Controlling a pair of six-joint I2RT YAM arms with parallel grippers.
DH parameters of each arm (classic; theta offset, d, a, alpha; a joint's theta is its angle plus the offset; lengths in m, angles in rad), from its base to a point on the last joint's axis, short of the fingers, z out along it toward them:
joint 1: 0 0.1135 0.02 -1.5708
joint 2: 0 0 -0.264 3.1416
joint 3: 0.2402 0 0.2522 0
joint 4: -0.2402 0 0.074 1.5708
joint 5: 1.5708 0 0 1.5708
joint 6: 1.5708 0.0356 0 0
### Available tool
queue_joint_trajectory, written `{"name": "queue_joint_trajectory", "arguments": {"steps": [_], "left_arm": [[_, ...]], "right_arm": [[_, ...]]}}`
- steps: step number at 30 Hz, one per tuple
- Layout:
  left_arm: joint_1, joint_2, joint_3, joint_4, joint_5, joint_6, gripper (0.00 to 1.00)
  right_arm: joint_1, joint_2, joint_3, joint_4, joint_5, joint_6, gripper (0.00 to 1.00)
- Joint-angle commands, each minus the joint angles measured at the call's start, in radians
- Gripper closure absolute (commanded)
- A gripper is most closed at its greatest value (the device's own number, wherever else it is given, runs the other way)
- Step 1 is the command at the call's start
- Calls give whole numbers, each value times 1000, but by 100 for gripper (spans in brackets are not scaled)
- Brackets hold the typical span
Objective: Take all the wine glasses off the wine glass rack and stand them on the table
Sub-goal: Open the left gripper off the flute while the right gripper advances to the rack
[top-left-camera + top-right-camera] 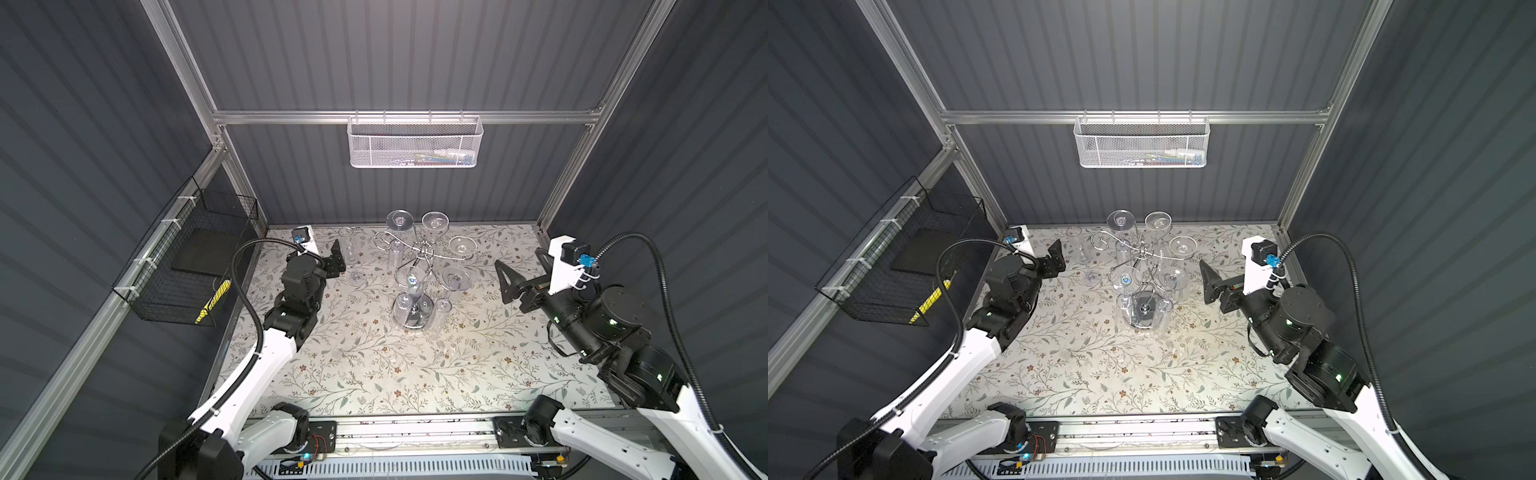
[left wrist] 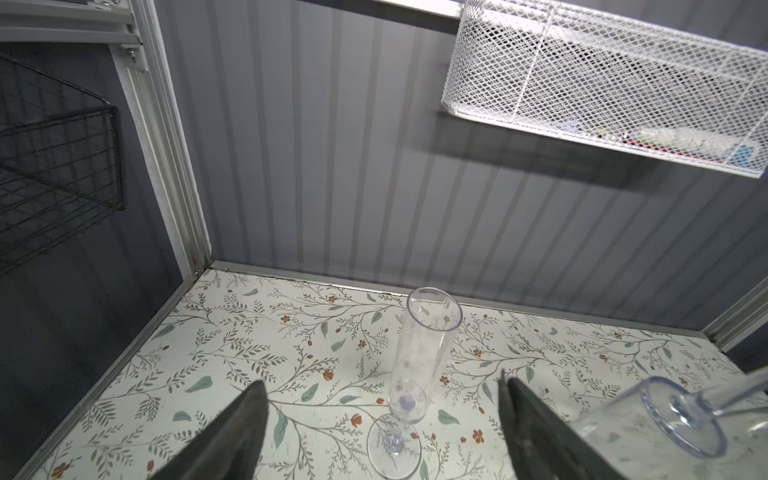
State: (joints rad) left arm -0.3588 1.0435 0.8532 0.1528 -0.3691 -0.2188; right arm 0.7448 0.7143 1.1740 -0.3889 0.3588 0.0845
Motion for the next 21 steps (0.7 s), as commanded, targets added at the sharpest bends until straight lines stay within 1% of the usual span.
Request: {"name": "queue_joint_trajectory", "arguments": {"steps": [1,4,7,10,13,18,21], "left_arm": [[4,-68,-34,-118,15,-71,11],[4,-107,-42,-165,9,-80,10],[4,-131,-45,-185,4,-90,10],[4,-144,-63,-172,31,-104,9],[4,-155,-69,-175,63,-109,9],[4,-193,-97,-185,65,-139,8],[4,-224,-132,-179,65,-164,8]], "right_arm": [[1,47,73,-77,-76,155,1],[0,114,133,-123,-154,251,1],[0,195,206,-192,-215,391,1],[3,269,245,-206,-331,502,1],[20,281,200,-123,-395,604,3],[49,277,123,-57,-423,751,8],[62,256,52,36,-448,858,11]]}}
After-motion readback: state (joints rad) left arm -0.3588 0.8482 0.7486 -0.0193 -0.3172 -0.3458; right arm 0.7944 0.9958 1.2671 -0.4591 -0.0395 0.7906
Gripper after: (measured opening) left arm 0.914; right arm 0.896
